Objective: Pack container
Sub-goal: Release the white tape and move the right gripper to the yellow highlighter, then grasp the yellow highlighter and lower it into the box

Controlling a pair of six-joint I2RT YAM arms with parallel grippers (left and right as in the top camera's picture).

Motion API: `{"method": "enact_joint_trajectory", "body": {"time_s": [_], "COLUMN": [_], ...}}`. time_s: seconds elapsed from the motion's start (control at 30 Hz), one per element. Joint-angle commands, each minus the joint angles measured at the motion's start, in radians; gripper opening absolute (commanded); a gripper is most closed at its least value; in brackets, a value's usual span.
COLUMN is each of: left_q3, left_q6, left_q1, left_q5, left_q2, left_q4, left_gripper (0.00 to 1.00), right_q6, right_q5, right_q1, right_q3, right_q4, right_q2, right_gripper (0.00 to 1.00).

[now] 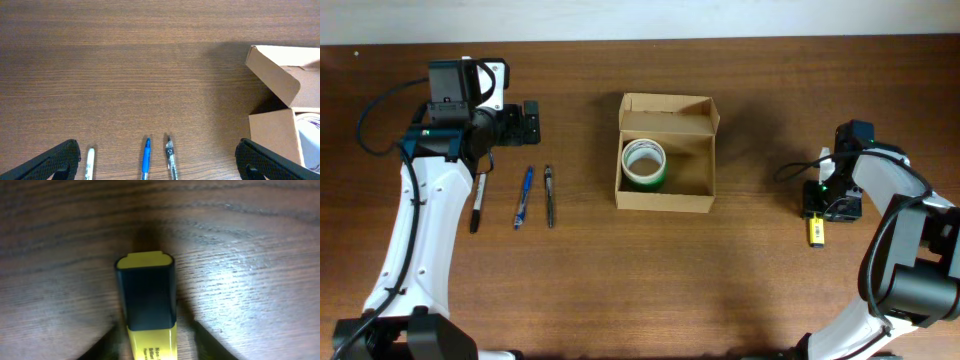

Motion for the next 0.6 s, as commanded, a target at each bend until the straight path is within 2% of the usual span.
{"method": "enact_joint_trajectory", "body": {"time_s": [0.0,0.1,0.27,0.4,0.57], "left_q3": [0.019,0.019,0.019,0.019,0.019], "left_q6": [0.012,0.012,0.012,0.012,0.012], "left_q1": [0.004,0.004,0.004,0.004,0.004], "left_q5": [0.011,0.011,0.011,0.011,0.011], "left_q2": [0.0,0.0,0.0,-0.001,0.0], "left_q4": [-0.001,-0.001,-0.001,-0.001,-0.001], "left_gripper": [0.99,0.99,0.99,0.99,0.99], "right_q6": [0.01,0.01,0.032,0.024,0.027], "right_q5": [0.02,0.02,-0.043,-0.157,-0.325], "right_q1": [-0.003,-0.003,0.001,0.007,0.074], "right_q3": [-0.01,-0.01,0.034,0.247,0.651], "right_q4": [0.007,0.008,-0.016,-0.166,-0.409], "right_q2": [0.041,0.041,0.032,-0.013,-0.053], "right_gripper": [0.18,0.04,0.06,0.07,0.04]}}
